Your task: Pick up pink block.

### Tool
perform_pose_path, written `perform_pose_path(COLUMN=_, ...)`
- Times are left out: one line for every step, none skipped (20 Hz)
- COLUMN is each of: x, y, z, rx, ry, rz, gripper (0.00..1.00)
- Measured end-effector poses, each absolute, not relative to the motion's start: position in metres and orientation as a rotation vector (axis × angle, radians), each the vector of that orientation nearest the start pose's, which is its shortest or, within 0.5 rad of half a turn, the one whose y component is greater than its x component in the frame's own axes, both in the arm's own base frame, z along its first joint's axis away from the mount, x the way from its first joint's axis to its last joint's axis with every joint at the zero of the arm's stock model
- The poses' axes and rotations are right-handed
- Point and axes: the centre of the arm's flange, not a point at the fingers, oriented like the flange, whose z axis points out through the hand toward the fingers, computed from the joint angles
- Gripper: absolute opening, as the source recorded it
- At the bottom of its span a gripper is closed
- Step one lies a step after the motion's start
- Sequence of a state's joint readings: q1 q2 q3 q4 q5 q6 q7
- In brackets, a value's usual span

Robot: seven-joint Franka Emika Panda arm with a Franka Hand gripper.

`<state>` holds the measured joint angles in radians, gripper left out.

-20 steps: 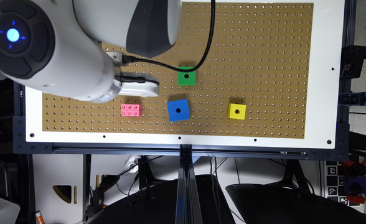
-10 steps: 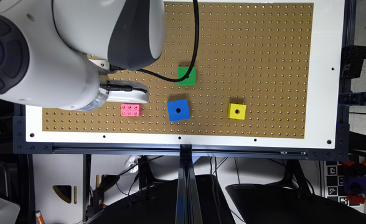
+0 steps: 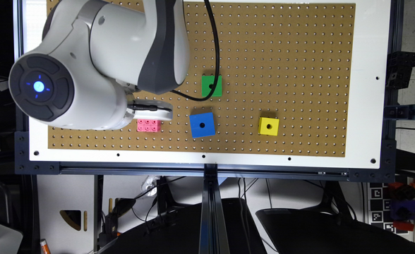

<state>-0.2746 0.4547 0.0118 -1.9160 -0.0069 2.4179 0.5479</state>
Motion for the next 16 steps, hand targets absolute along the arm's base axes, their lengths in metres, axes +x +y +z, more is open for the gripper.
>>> perform_pose_path(x=0.611, y=-0.165, z=0.254, rx=-2.882, ry=1.231, rz=-0.067, gripper=1.0)
perform_pose_path(x=0.611, y=-0.165, z=0.25, rx=-2.883, ry=1.231, rz=-0.064, gripper=1.0)
perform_pose_path(x=0.611, y=-0.165, z=0.246, rx=-2.883, ry=1.231, rz=-0.061, gripper=1.0)
perform_pose_path(x=0.611, y=-0.165, z=0.244, rx=-2.883, ry=1.231, rz=-0.059, gripper=1.0)
perform_pose_path(x=0.611, y=-0.165, z=0.243, rx=-2.883, ry=1.231, rz=-0.057, gripper=1.0)
perform_pose_path(x=0.611, y=-0.165, z=0.243, rx=-2.883, ry=1.231, rz=-0.057, gripper=1.0)
perform_pose_path(x=0.611, y=-0.165, z=0.244, rx=-2.883, ry=1.231, rz=-0.058, gripper=1.0)
perform_pose_path(x=0.612, y=-0.164, z=0.244, rx=-2.883, ry=1.229, rz=-0.062, gripper=1.0)
perform_pose_path(x=0.614, y=-0.164, z=0.246, rx=-2.883, ry=1.226, rz=-0.069, gripper=1.0)
perform_pose_path(x=0.617, y=-0.163, z=0.248, rx=-2.882, ry=1.223, rz=-0.077, gripper=1.0)
perform_pose_path(x=0.621, y=-0.163, z=0.249, rx=-2.882, ry=1.219, rz=-0.086, gripper=1.0)
perform_pose_path(x=0.625, y=-0.163, z=0.249, rx=-2.881, ry=1.217, rz=-0.091, gripper=1.0)
perform_pose_path(x=0.629, y=-0.164, z=0.247, rx=-2.881, ry=1.216, rz=-0.096, gripper=1.0)
perform_pose_path(x=0.632, y=-0.164, z=0.245, rx=-2.88, ry=1.215, rz=-0.098, gripper=1.0)
perform_pose_path(x=0.635, y=-0.165, z=0.243, rx=-2.88, ry=1.215, rz=-0.1, gripper=1.0)
perform_pose_path(x=0.637, y=-0.166, z=0.241, rx=-2.879, ry=1.215, rz=-0.101, gripper=1.0)
